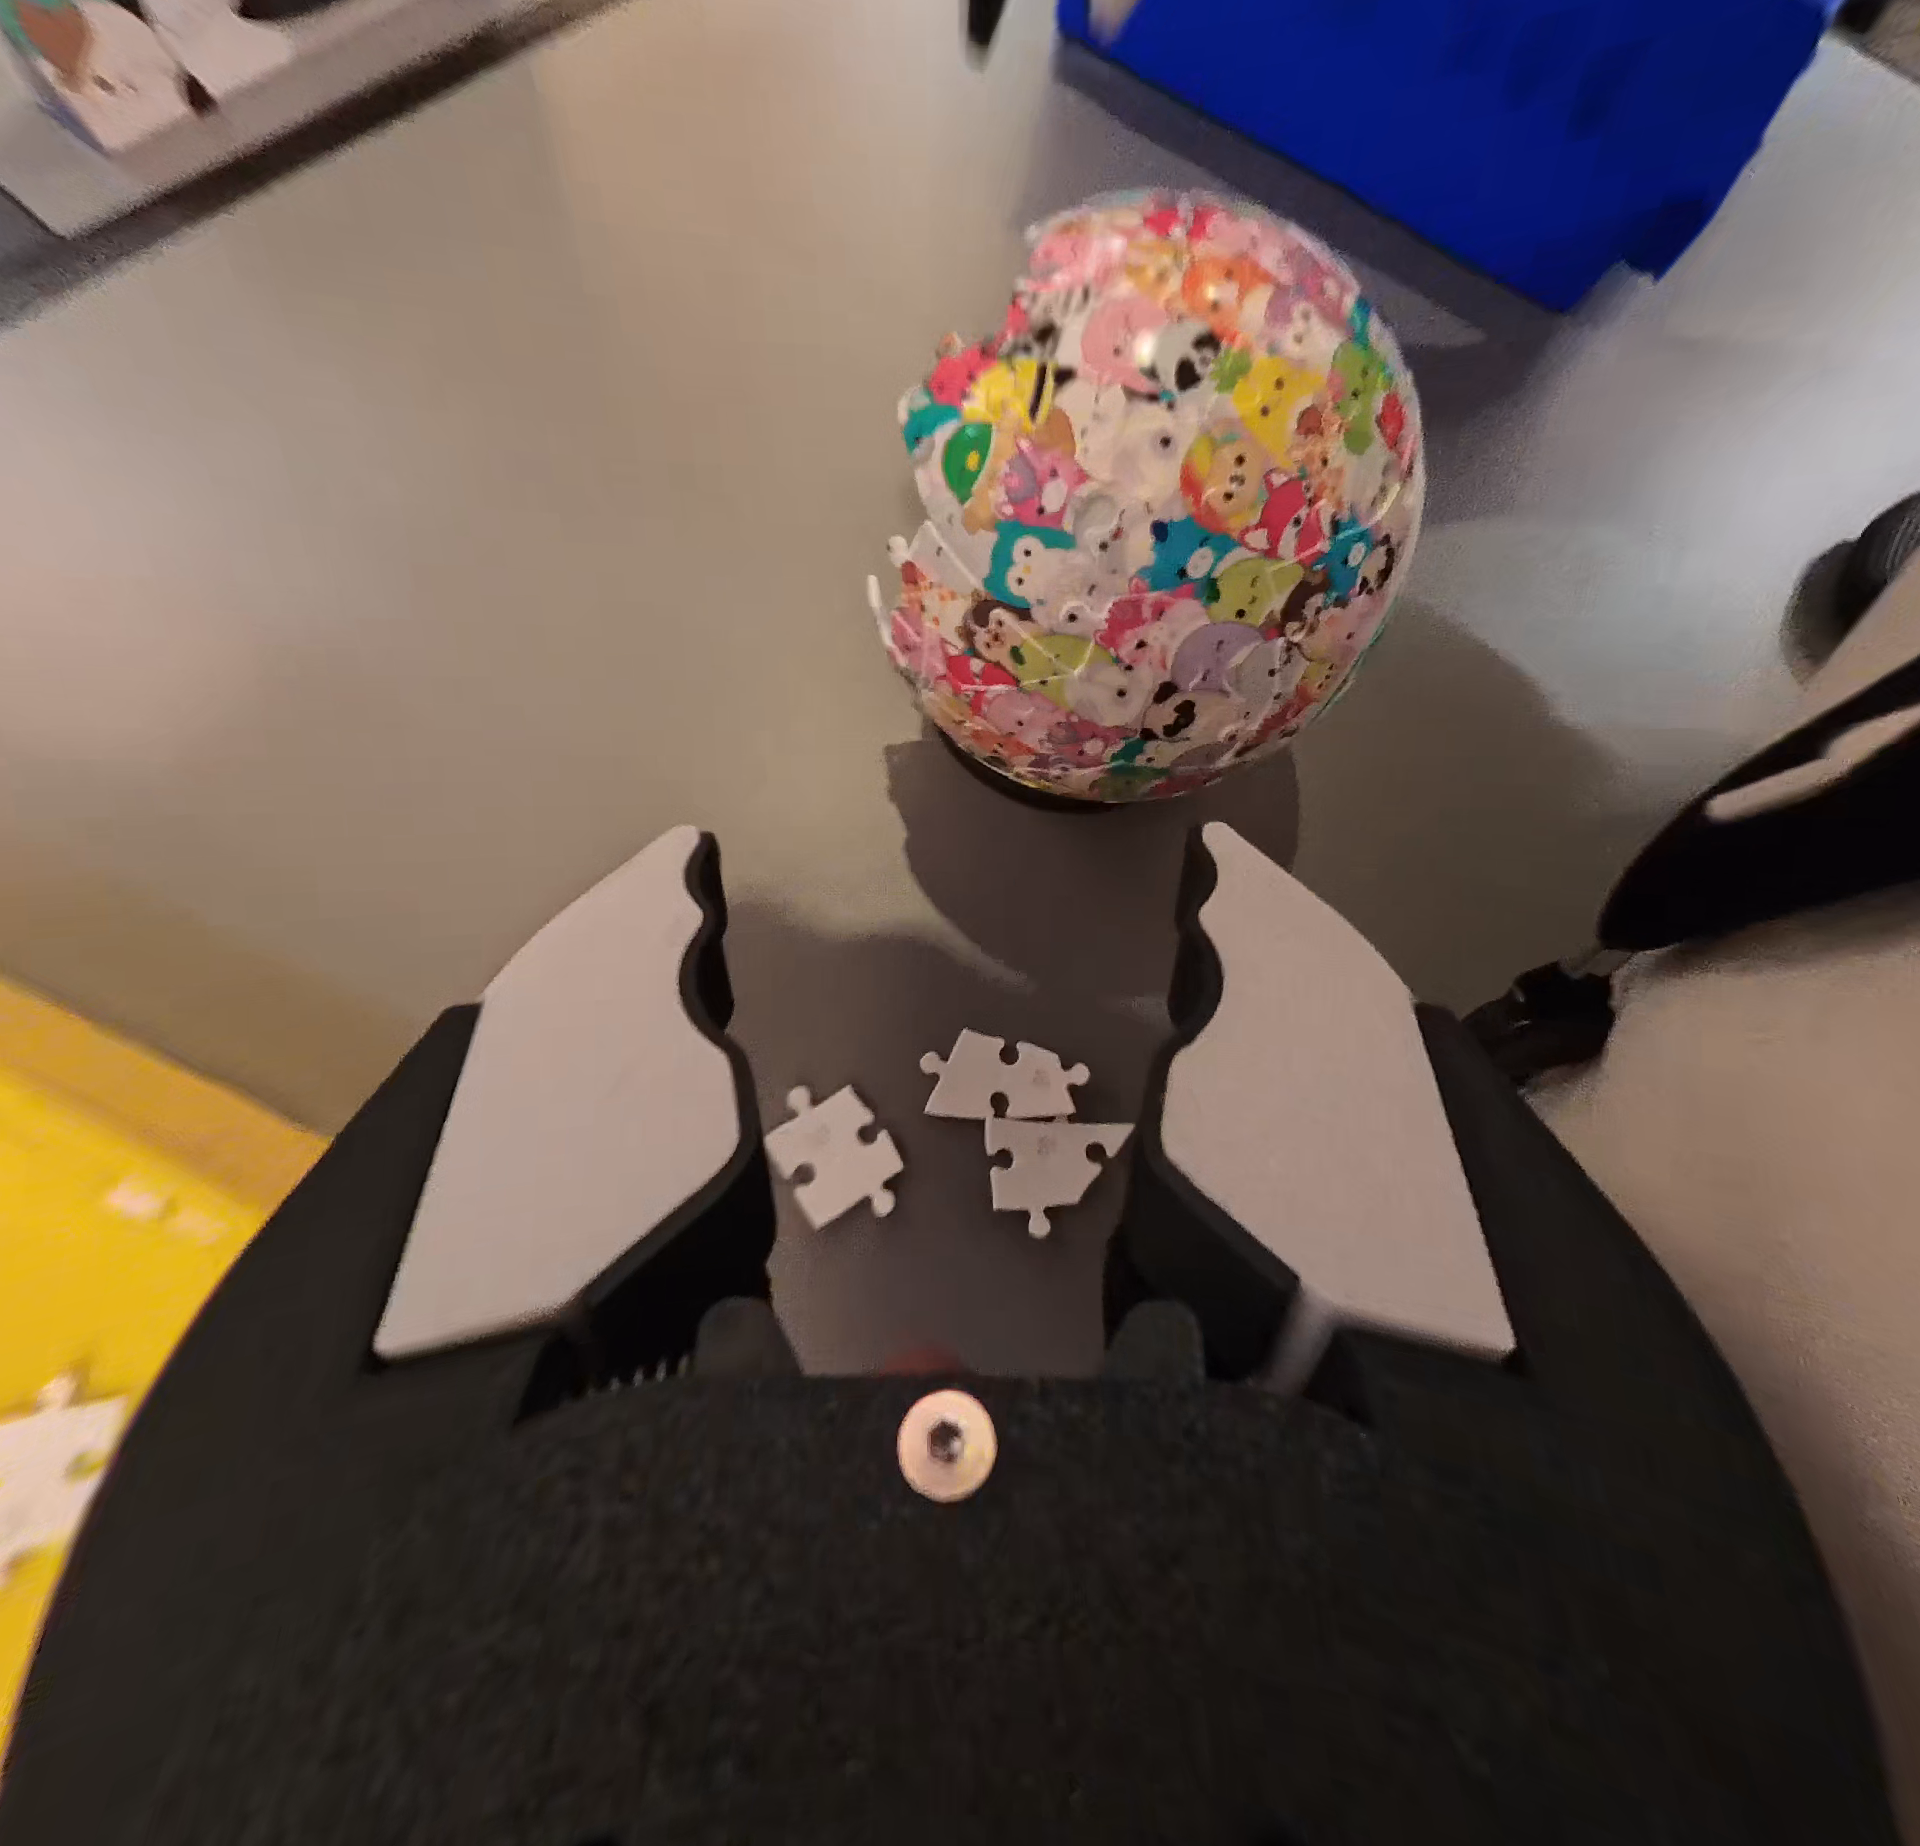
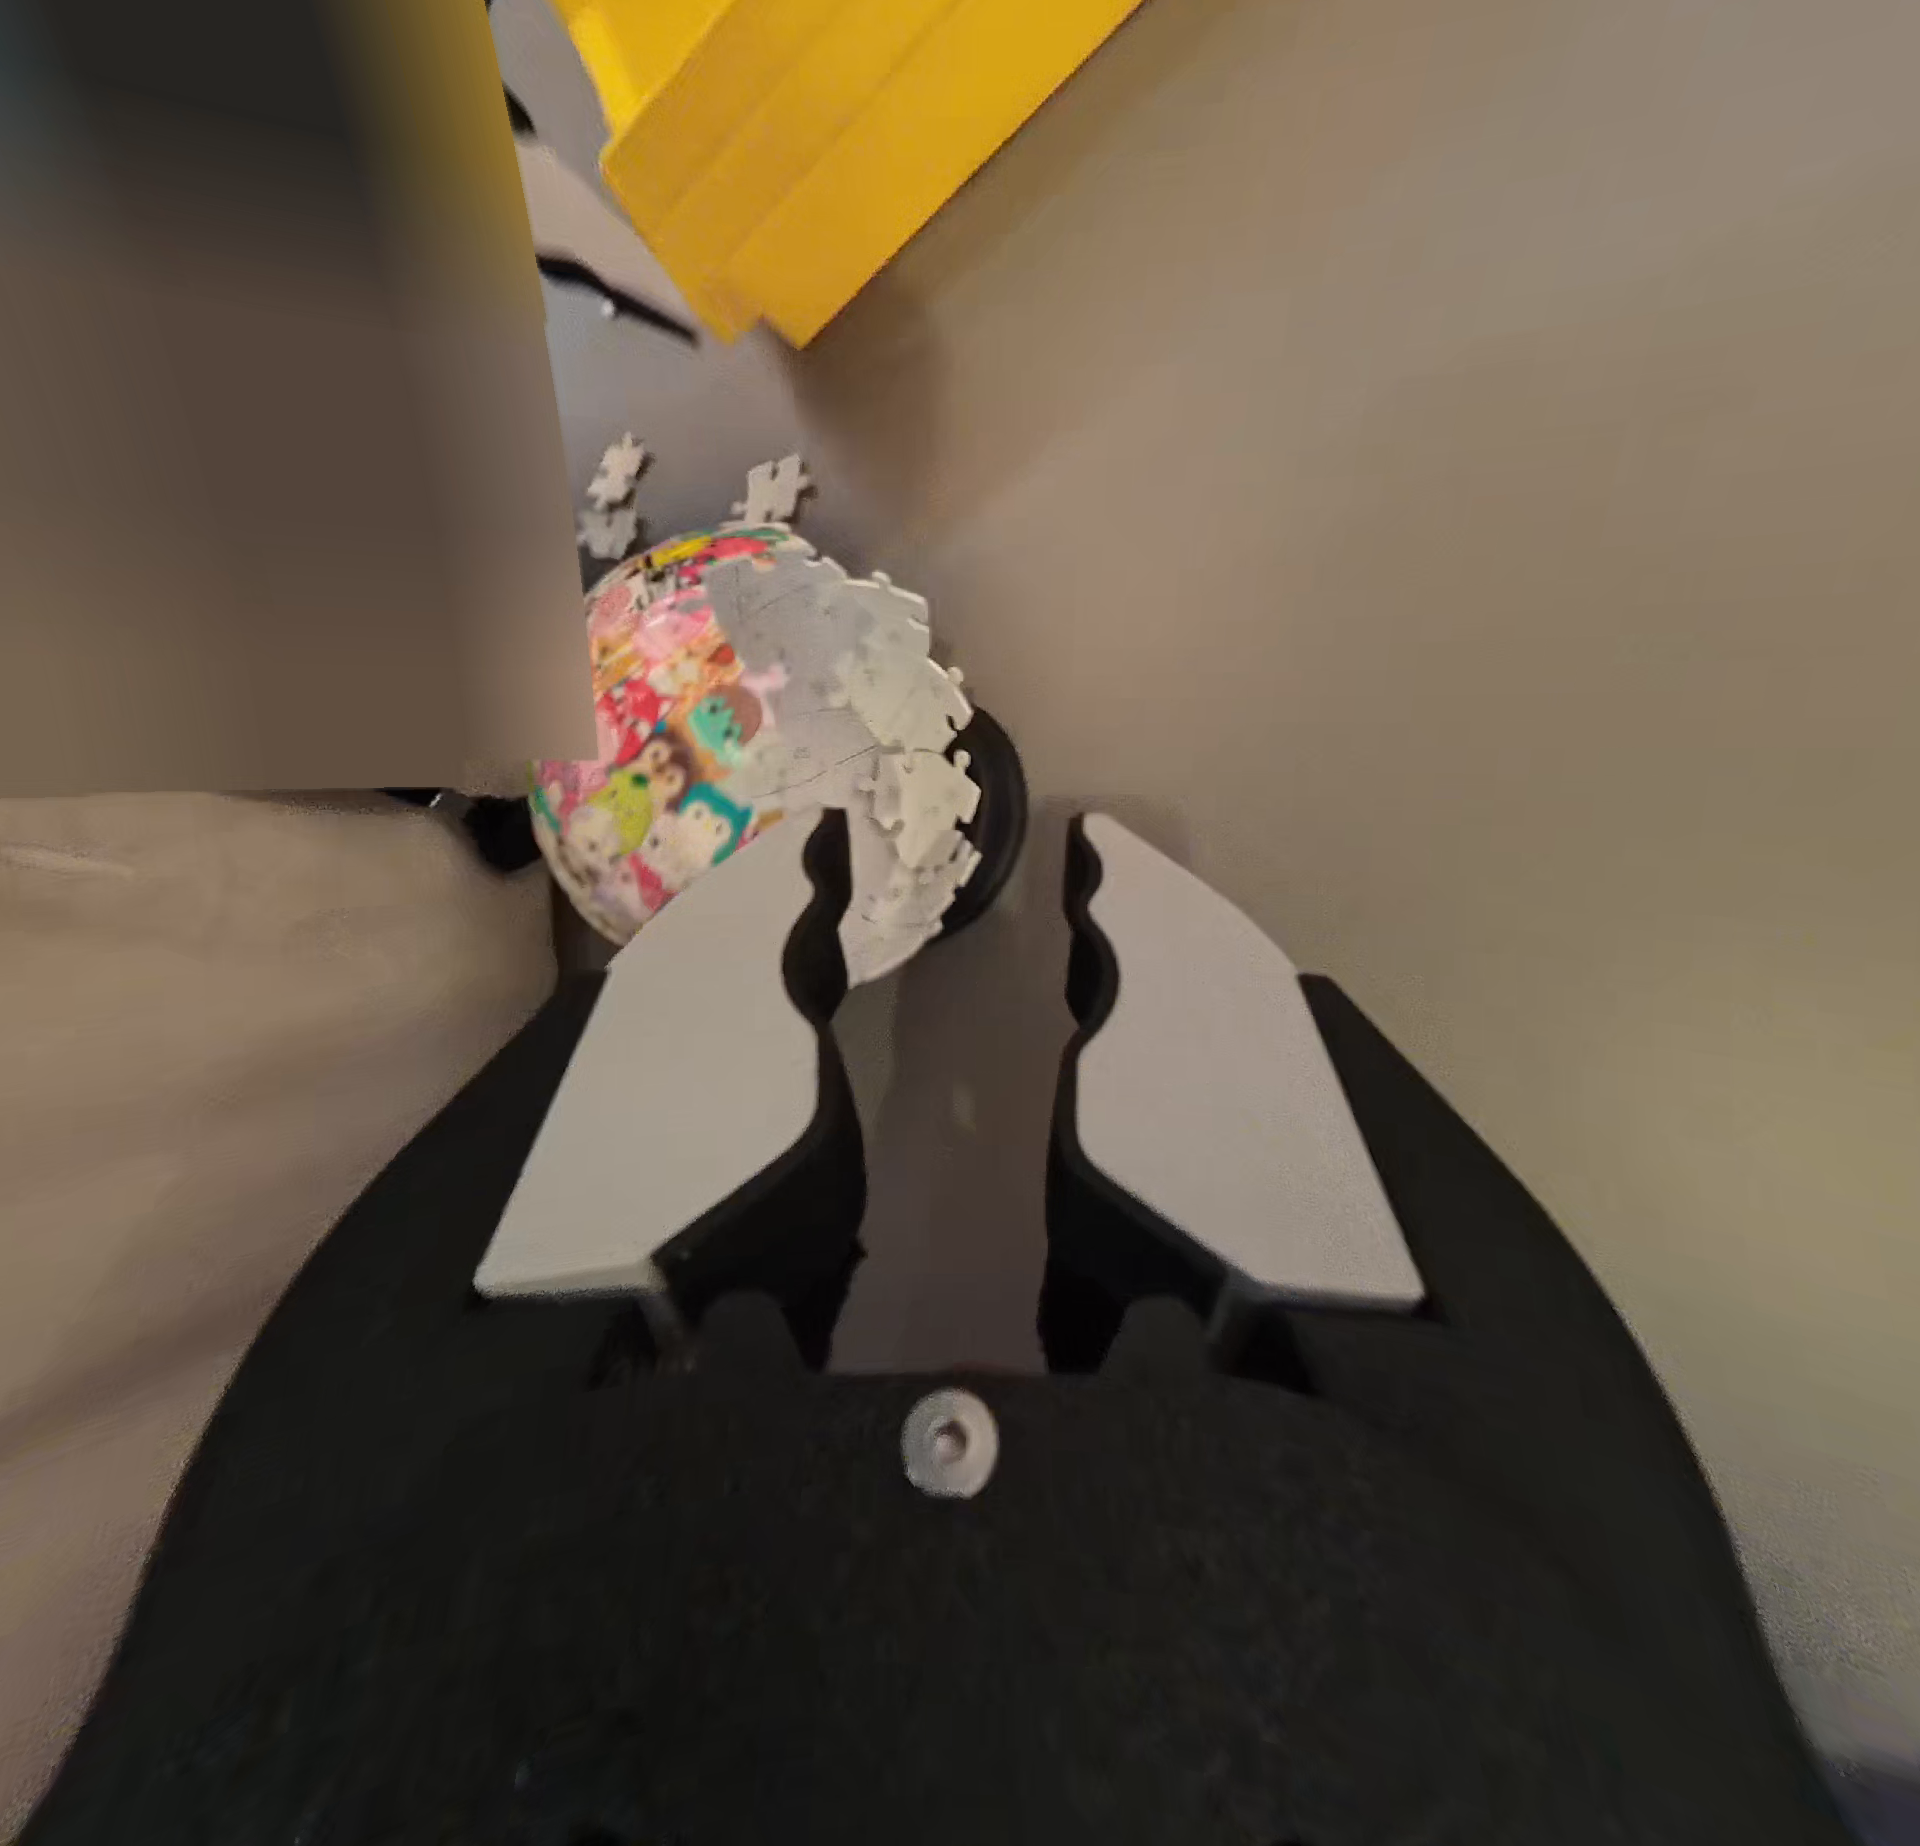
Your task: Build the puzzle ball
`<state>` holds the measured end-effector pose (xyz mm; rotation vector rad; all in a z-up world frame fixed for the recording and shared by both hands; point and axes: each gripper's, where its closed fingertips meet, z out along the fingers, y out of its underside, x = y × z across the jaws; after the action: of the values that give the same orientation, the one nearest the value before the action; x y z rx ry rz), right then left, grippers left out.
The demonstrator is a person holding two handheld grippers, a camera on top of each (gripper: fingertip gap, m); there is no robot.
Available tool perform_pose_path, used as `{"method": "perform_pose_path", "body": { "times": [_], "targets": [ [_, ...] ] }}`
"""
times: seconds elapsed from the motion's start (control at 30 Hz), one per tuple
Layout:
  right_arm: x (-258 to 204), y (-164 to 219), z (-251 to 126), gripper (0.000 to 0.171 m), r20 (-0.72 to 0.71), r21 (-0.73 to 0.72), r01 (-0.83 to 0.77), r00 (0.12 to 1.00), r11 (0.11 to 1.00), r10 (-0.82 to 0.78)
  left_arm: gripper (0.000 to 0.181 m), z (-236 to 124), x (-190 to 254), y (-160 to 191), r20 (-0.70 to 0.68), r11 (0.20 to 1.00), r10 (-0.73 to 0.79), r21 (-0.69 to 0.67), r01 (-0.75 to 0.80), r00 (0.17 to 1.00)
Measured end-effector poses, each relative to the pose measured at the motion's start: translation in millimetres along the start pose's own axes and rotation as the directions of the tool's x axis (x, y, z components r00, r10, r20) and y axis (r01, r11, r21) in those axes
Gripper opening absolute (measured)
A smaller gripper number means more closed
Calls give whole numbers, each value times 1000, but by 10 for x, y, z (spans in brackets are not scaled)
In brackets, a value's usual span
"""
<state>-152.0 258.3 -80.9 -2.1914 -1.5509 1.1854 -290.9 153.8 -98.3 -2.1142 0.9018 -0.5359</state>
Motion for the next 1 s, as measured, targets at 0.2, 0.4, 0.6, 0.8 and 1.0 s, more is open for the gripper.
{"method": "perform_pose_path", "body": {
  "times": [0.2,0.4,0.6,0.8,1.0],
  "targets": [
    [-4,270,831,27,215,-312,103,976,945,-35,80,-607,-454,-93,105,988,-119,112,107,987],
    [26,382,1021,22,268,-407,129,963,904,-17,77,-661,-597,58,145,994,-85,76,75,986],
    [53,493,1030,21,235,-454,175,969,874,-73,77,-592,-553,132,134,998,-62,40,57,989],
    [35,520,1064,16,240,-444,138,970,885,-31,77,-579,-522,120,130,997,-78,39,73,988],
    [63,520,1089,8,226,-444,180,970,878,-85,77,-538,-506,157,146,998,-56,-2,57,988]
  ]
}}
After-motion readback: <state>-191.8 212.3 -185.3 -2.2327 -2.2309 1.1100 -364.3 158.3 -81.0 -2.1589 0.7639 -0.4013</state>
